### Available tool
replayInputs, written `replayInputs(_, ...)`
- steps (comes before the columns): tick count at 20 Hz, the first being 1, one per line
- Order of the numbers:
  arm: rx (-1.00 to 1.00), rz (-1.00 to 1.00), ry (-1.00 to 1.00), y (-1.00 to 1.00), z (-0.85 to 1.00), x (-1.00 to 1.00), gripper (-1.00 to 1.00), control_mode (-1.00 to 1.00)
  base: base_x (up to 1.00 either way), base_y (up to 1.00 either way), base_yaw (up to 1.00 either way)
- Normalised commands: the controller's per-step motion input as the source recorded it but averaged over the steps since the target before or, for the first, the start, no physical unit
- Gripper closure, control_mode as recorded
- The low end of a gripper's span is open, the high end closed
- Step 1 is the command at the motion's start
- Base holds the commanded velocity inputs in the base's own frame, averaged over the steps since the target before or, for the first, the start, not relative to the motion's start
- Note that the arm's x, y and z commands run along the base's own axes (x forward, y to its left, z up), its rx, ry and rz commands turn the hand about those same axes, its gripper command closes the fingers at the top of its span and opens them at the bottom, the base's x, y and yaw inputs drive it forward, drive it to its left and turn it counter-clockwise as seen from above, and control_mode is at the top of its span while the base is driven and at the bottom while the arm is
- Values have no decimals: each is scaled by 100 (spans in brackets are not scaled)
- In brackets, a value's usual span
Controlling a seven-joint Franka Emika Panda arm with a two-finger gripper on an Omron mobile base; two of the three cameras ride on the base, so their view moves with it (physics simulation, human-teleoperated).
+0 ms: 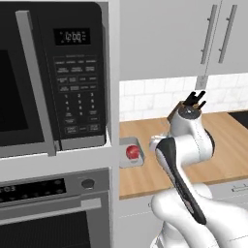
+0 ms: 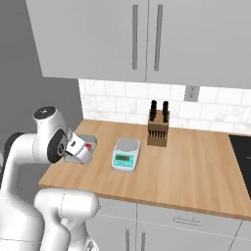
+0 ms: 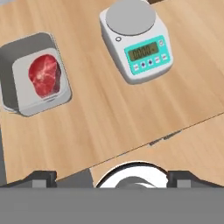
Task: Take the meat container that has the steak and place it on the second highest rack of the freezer. Then take the vegetable container that has the cucumber and carrot and place it on the highest rack of the freezer.
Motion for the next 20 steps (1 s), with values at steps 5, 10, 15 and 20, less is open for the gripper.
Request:
replayInputs(5,4,-16,14,31,-3,100,-100,-100,0,0,0)
replayInputs(10,0,-8,28,30,-27,54,-100,-100,0,0,0)
replayInputs(15,0,0,6,0,-84,35,-100,-100,0,0,0)
replayInputs(20,5,0,0,0,-67,52,-100,-100,0,0,0)
